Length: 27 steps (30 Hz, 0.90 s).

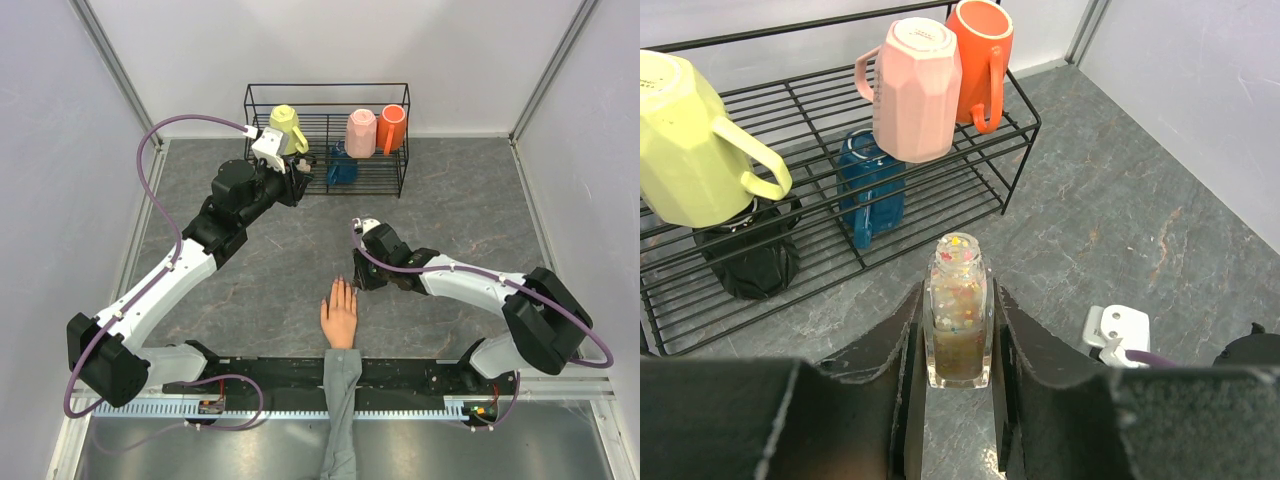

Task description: Paint the nails

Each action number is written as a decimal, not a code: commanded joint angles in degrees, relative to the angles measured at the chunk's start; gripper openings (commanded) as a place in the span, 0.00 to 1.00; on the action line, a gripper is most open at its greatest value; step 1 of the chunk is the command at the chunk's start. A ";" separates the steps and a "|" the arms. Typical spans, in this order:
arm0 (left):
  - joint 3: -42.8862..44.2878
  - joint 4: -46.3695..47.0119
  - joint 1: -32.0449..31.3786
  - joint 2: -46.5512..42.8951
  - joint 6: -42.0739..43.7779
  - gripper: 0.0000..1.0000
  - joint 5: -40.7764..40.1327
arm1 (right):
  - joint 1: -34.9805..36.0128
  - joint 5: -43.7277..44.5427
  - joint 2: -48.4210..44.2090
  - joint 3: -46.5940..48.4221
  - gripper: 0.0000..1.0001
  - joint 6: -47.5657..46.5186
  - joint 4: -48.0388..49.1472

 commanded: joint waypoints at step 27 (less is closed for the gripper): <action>2.43 1.07 0.32 -0.98 -1.91 0.02 1.22 | -0.22 -1.47 1.02 -0.17 0.00 0.29 2.50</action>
